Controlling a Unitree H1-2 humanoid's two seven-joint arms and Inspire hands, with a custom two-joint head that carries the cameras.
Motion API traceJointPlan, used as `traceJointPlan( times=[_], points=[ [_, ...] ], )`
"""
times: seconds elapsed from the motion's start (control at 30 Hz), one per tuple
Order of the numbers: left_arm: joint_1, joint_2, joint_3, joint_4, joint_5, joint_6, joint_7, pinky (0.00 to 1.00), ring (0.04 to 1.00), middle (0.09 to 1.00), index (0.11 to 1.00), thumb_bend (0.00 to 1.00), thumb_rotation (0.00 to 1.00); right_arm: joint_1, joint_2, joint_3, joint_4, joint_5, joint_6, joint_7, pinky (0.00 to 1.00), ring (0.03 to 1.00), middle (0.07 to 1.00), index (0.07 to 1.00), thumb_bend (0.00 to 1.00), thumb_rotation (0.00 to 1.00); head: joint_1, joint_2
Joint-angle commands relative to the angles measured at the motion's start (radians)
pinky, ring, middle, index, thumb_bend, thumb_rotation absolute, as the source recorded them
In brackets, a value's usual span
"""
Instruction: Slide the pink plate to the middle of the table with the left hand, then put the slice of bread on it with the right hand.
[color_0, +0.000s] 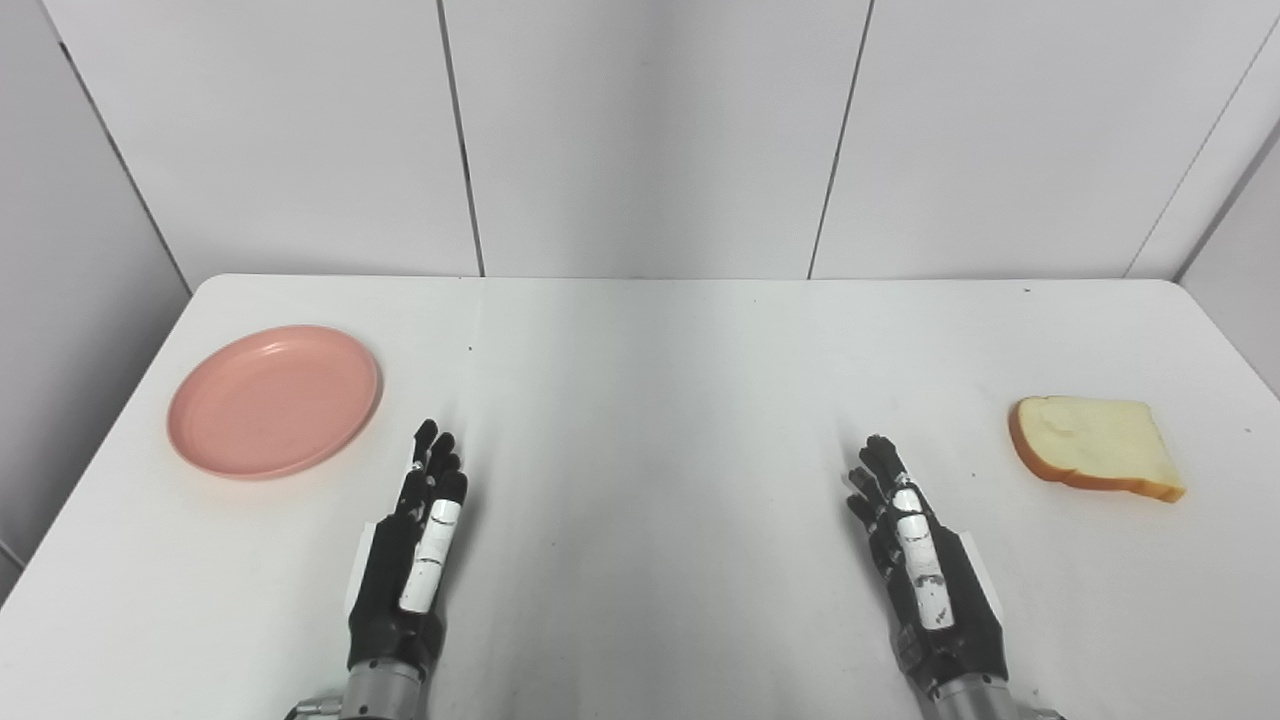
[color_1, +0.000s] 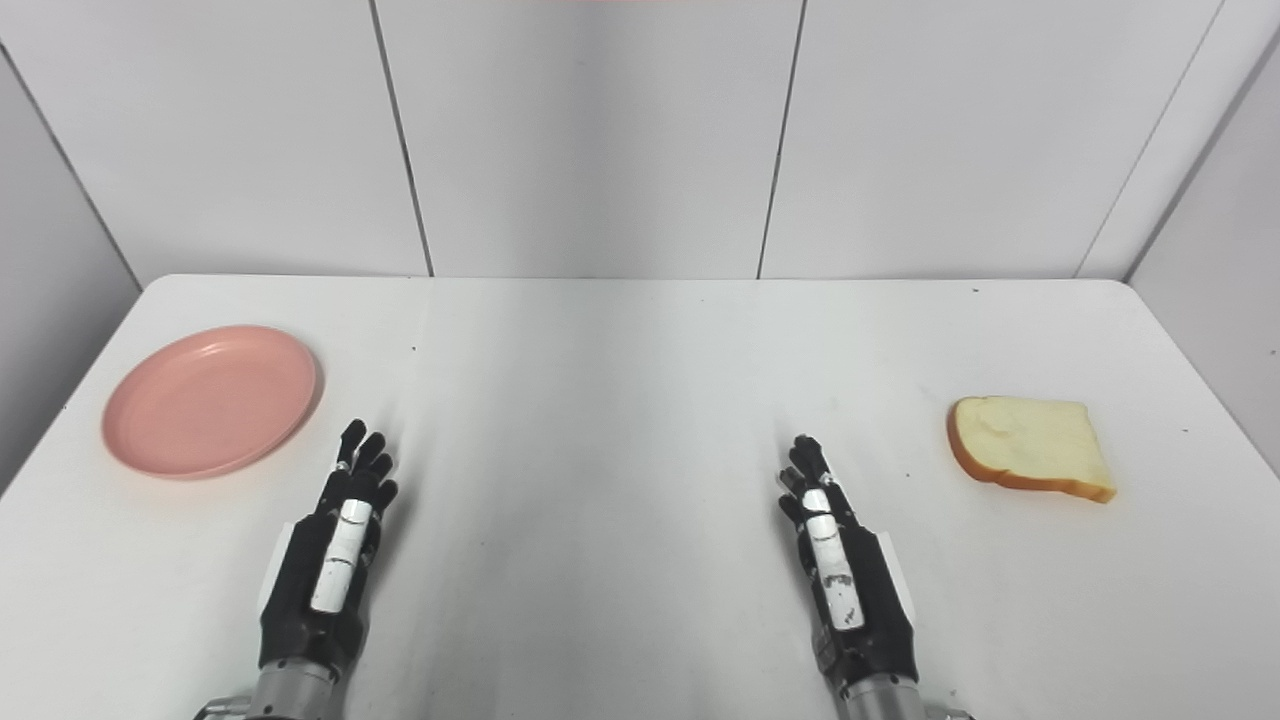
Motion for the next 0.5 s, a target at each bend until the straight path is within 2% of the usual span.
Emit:
traceJointPlan(
  times=[0.0,0.3,0.47],
  points=[
    [-0.007,-0.013,-0.010,-0.003,0.011,-0.060,0.004,1.00,1.000,1.000,1.000,0.74,0.80,-0.003,0.019,-0.003,0.016,0.012,-0.036,0.016,0.98,0.960,0.963,0.941,0.81,0.90,0.001,-0.001],
    [-0.002,-0.009,-0.025,-0.003,0.018,-0.041,-0.005,1.00,1.000,1.000,1.000,0.75,0.80,0.000,0.031,-0.011,0.042,0.019,-0.096,0.032,0.97,0.954,0.951,0.938,0.82,0.91,0.002,-0.006],
    [-0.001,-0.006,-0.030,-0.002,0.027,-0.042,-0.003,1.00,1.000,1.000,1.000,0.75,0.81,0.002,0.025,-0.008,0.041,0.015,-0.093,0.043,0.98,0.965,0.959,0.945,0.82,0.93,0.002,-0.006]
  ],
)
